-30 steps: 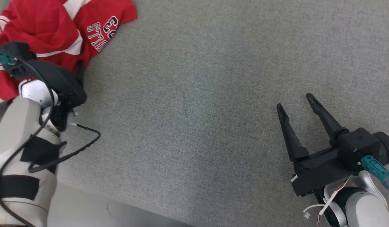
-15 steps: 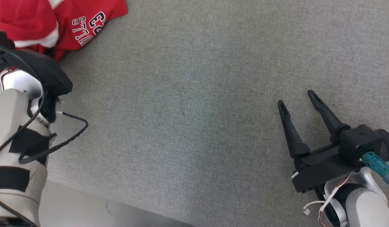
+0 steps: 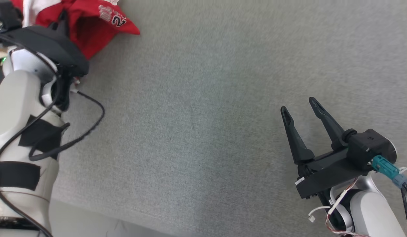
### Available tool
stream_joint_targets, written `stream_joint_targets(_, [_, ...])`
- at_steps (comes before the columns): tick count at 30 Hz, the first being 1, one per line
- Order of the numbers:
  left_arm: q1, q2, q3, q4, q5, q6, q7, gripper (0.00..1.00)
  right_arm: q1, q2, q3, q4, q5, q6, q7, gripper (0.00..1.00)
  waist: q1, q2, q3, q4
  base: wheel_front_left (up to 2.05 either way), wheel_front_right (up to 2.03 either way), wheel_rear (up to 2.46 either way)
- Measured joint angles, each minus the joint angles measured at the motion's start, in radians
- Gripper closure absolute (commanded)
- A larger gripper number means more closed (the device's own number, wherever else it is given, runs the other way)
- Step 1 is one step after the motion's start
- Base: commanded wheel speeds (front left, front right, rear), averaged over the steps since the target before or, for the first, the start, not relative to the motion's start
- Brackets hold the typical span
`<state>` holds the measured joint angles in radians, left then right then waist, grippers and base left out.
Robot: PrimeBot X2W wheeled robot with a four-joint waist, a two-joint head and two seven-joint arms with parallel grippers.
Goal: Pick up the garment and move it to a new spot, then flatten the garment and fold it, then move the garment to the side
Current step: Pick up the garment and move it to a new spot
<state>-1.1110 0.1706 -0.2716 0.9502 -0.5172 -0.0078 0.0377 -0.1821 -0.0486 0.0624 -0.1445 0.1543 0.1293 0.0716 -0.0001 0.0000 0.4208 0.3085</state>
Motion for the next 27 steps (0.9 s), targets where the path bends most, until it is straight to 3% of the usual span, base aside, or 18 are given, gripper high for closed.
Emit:
stream_joint_targets(13, [-0.015, -0.034, -0.086, -0.208, 0.047, 0.006, 0.025, 1.00, -0.018, 0.000, 0.010, 0.157, 0.096, 0.000, -0.119, 0.00, -0.0001, -0.0001, -0.142, -0.089, 0.00, 0.00, 0.00])
stream_joint_targets(27, [0.060, -0.051, -0.220, -0.430, 0.109, 0.003, 0.117, 1.00, -0.033, 0.000, 0.027, 0.232, 0.146, 0.000, -0.170, 0.00, -0.0001, -0.0001, -0.234, -0.276, 0.00, 0.00, 0.00])
